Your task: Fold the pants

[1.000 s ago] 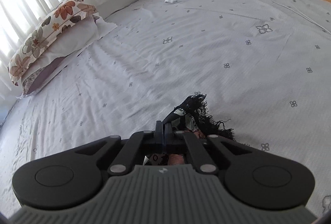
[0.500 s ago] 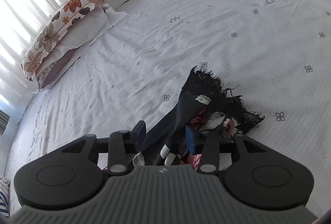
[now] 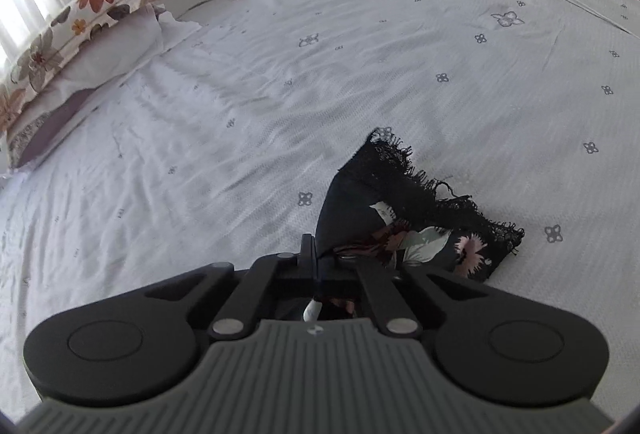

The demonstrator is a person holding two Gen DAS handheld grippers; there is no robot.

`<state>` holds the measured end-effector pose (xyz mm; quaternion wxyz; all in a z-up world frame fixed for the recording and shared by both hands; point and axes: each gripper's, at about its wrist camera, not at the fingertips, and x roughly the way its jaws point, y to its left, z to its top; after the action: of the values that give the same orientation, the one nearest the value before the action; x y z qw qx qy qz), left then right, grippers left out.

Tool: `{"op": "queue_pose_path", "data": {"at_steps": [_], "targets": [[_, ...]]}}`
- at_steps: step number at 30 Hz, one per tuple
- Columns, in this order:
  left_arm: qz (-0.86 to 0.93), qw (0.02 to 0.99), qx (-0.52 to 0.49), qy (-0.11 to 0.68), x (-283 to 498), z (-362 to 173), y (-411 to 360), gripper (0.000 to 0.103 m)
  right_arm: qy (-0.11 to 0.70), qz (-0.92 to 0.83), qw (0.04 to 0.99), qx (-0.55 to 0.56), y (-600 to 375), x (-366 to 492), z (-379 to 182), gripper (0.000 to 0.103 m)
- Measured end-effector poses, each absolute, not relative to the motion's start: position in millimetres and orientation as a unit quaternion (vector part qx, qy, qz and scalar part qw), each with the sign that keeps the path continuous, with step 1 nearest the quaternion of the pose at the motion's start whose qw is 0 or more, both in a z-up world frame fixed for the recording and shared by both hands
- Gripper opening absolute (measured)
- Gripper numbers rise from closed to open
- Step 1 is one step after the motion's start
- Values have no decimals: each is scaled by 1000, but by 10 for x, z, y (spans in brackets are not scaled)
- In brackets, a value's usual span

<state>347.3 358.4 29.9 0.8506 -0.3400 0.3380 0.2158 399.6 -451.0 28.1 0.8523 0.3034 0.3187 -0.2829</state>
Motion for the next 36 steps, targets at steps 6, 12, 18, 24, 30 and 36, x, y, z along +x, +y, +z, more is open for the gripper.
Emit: {"op": "queue_pose_path", "data": {"at_steps": [6,12,18,24,30,36], "targets": [[192,852,-372,314,3286,567,3641,1,274,-255,876,306,-4622,3554,751,2],[171,859,-386,289,2887,903,3686,1,242,-229,887,319,-4794,2871,1118,2],[156,870,-375,280,2303,1077,3663,1,254,-211,883,334,-4910,2081,1152,2],[165,871,-353,298,1729,993,3589,1,300,-207,878,310,-4892,1472,958,2],[180,865,-341,320,1238,764,3540,1,356,-200,870,277,-4872,1034,742,2],[204,855,-334,341,1011,551,3547,1,395,-202,864,237,-4804,797,661,2]]}}
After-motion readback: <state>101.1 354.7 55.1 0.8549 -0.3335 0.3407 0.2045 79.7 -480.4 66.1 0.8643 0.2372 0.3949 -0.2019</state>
